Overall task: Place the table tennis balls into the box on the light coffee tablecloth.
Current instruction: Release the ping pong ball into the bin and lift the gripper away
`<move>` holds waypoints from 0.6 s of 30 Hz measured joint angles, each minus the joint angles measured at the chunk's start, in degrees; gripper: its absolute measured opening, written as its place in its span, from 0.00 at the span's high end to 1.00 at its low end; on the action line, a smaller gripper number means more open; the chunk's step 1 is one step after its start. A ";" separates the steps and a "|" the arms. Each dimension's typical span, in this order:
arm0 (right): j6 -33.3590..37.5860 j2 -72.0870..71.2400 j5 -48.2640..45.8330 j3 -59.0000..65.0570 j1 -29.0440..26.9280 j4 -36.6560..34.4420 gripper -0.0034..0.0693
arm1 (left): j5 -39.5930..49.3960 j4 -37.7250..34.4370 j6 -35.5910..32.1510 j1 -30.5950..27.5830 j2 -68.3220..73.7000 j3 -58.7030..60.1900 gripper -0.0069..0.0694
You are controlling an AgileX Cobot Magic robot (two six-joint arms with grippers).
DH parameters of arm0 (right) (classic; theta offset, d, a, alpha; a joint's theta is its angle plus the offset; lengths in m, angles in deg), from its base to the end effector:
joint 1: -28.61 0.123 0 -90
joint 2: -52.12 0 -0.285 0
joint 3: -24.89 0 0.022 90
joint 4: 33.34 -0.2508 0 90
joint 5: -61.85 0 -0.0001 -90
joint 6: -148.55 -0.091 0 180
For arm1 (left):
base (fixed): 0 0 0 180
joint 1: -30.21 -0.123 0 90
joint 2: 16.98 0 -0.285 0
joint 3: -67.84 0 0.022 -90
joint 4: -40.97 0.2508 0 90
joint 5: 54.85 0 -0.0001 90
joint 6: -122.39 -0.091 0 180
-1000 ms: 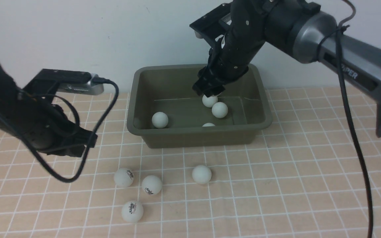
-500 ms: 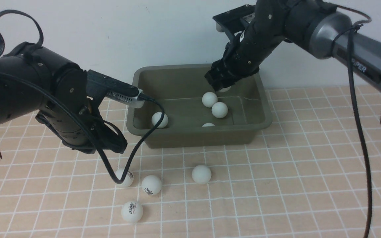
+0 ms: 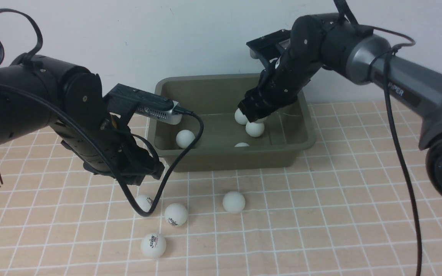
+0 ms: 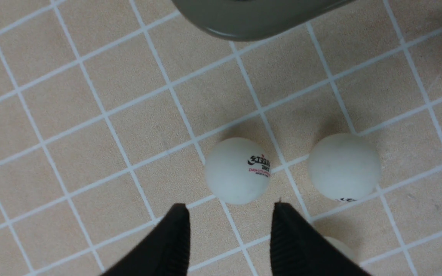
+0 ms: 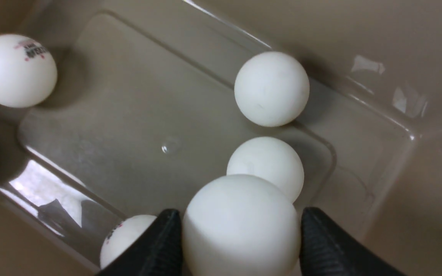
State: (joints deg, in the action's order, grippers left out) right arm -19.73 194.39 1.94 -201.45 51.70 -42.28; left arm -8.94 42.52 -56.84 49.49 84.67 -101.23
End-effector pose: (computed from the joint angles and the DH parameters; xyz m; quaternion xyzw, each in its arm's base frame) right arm 0.4684 0.2130 0.2113 -0.2686 0.9375 0.0944 0.2003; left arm 0.3129 -0.1076 0.2415 0.1653 0.9684 -0.0214 0.1857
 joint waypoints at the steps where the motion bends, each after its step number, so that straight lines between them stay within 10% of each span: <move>1: 0.00 0.29 0.12 0.00 0.00 0.00 0.44 | 0.00 0.00 0.00 0.00 0.00 0.00 0.52; 18: -0.05 1.04 -0.19 0.00 0.00 0.06 0.32 | -1.22 -0.18 -0.05 0.00 0.00 0.00 0.46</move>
State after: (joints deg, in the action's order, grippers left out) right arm -19.78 195.44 1.75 -201.45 51.70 -42.22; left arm -10.16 42.35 -56.88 49.49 84.67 -101.23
